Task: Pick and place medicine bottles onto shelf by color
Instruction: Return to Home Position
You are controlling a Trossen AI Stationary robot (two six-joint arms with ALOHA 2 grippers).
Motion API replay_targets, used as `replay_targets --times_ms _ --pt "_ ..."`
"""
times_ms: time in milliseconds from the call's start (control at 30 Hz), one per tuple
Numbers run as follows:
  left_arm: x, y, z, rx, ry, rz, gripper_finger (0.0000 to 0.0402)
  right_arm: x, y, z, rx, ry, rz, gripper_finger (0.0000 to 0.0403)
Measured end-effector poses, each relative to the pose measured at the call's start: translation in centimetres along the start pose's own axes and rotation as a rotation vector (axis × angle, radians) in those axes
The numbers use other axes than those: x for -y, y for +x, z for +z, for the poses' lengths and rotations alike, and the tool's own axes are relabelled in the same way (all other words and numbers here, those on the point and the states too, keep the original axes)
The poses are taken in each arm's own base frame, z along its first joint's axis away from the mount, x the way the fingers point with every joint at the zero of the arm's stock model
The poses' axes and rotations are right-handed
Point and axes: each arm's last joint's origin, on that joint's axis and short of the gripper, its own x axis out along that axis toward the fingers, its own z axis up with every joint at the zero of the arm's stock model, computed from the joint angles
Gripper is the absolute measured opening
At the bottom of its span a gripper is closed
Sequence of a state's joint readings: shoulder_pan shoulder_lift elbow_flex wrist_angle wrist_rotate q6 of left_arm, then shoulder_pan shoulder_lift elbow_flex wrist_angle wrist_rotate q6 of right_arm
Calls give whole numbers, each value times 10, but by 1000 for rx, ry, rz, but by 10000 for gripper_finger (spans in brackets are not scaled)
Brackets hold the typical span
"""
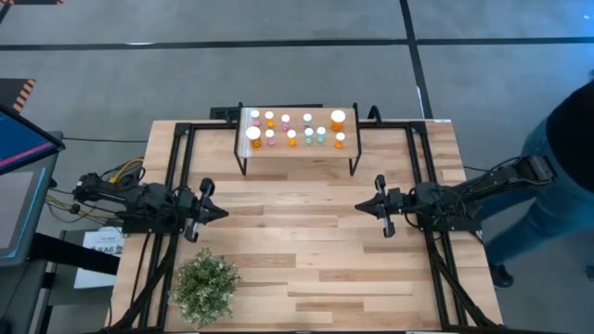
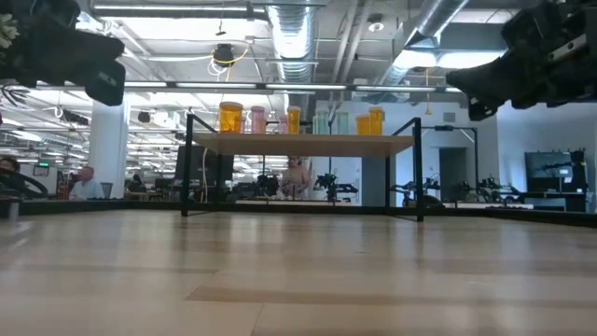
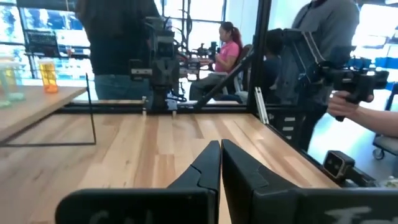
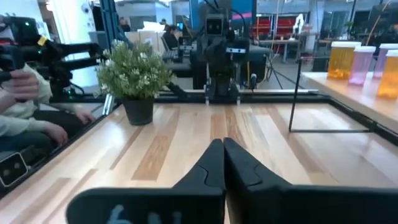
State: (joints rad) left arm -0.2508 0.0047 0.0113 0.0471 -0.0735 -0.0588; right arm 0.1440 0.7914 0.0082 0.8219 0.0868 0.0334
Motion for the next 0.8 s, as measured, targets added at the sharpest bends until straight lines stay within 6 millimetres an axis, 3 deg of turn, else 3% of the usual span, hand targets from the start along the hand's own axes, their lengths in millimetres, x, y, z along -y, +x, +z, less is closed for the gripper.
replay_targets --times_ms 267,400,800 --pt "2 0 -1 -15 -8 -67 0 -1 -1 -3 -39 -40 13 6" --pt "2 0 -2 -16 4 -65 0 -1 -6 6 29 -80 17 5" --pt "1 0 -2 -17 32 -54 0 6 -27 6 -26 -89 5 5"
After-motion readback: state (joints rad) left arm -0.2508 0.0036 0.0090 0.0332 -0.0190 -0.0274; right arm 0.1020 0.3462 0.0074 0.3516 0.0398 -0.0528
